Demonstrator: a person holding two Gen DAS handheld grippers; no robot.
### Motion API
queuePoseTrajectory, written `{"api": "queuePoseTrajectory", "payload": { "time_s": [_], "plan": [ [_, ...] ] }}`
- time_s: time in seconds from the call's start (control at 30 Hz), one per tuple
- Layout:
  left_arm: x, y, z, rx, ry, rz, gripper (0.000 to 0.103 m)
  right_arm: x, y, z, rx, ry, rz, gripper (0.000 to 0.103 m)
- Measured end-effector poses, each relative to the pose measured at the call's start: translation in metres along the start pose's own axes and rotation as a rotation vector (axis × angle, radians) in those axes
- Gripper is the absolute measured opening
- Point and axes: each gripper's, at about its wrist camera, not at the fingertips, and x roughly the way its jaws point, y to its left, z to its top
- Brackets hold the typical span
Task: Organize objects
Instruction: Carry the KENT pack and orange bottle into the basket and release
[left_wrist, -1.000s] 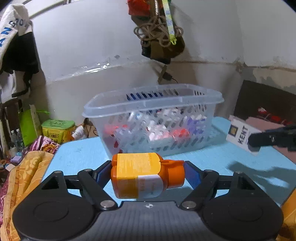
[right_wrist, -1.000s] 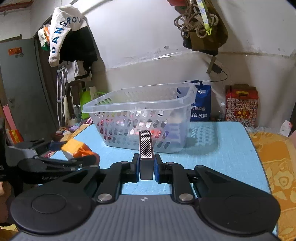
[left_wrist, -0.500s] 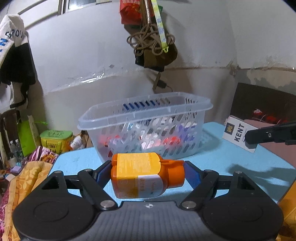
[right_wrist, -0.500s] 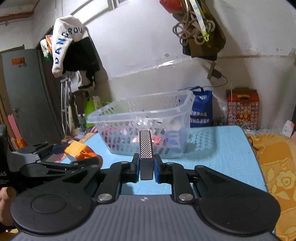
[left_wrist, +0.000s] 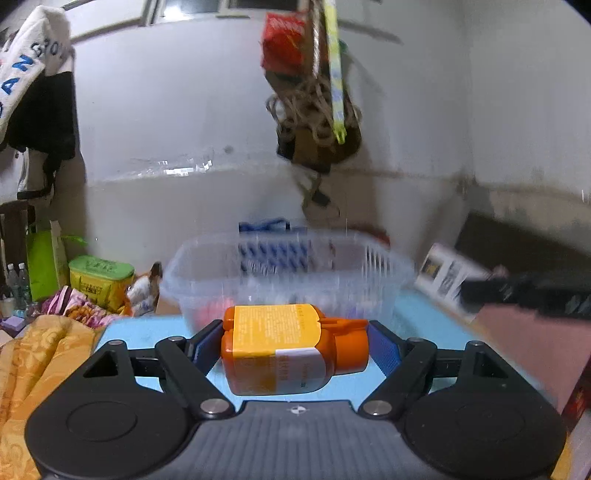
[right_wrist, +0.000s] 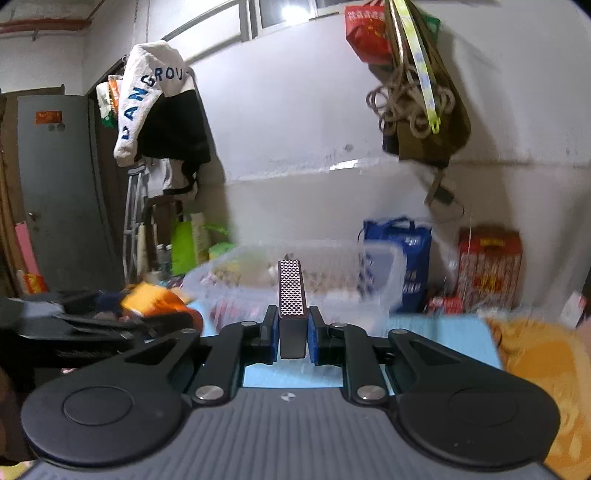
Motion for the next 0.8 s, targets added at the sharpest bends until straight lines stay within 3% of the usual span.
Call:
{"api": "queuePoseTrajectory", "payload": {
  "time_s": [0.1, 0.2, 0.43, 0.47, 0.5, 0.57, 0.6, 0.7, 0.8],
  "plan": [
    [0.013, 0.004, 0.042, -0.035, -0.054, 0.021, 0.084, 0.030, 0.000, 0.028, -0.005, -0.008, -0.014, 0.018],
    [0.052, 0.013, 0.077, -0.089, -0.027, 0.009, 0.084, 0.067, -0.012, 0.045, 0.023, 0.019, -0.045, 0.018],
    [0.130, 0.032, 0.082, -0.133, 0.092, 0.059, 0.084, 0.115, -0.032, 0.040, 0.032, 0.076, -0.074, 0.019],
    [0.135, 0.035, 0.080, -0.143, 0.090, 0.061, 0.084, 0.119, -0.032, 0.038, 0.029, 0.078, -0.052, 0.029],
    [0.139, 0.037, 0.079, -0.146, 0.086, 0.069, 0.084, 0.121, -0.031, 0.037, 0.024, 0.081, -0.045, 0.062],
    [0.138, 0.038, 0.076, -0.131, 0.033, 0.129, 0.092, 0.117, -0.025, 0.034, 0.007, 0.049, -0.067, 0.103],
    [0.136, 0.039, 0.074, -0.120, 0.008, 0.157, 0.103, 0.108, -0.020, 0.030, -0.006, -0.001, -0.096, 0.103],
    [0.127, 0.044, 0.069, -0.121, 0.004, 0.126, 0.103, 0.088, -0.017, 0.027, -0.001, -0.017, -0.108, 0.103],
    [0.106, 0.046, 0.061, -0.139, -0.004, 0.110, 0.103, 0.060, -0.026, 0.020, 0.129, -0.058, -0.054, 0.103]
  ]
}}
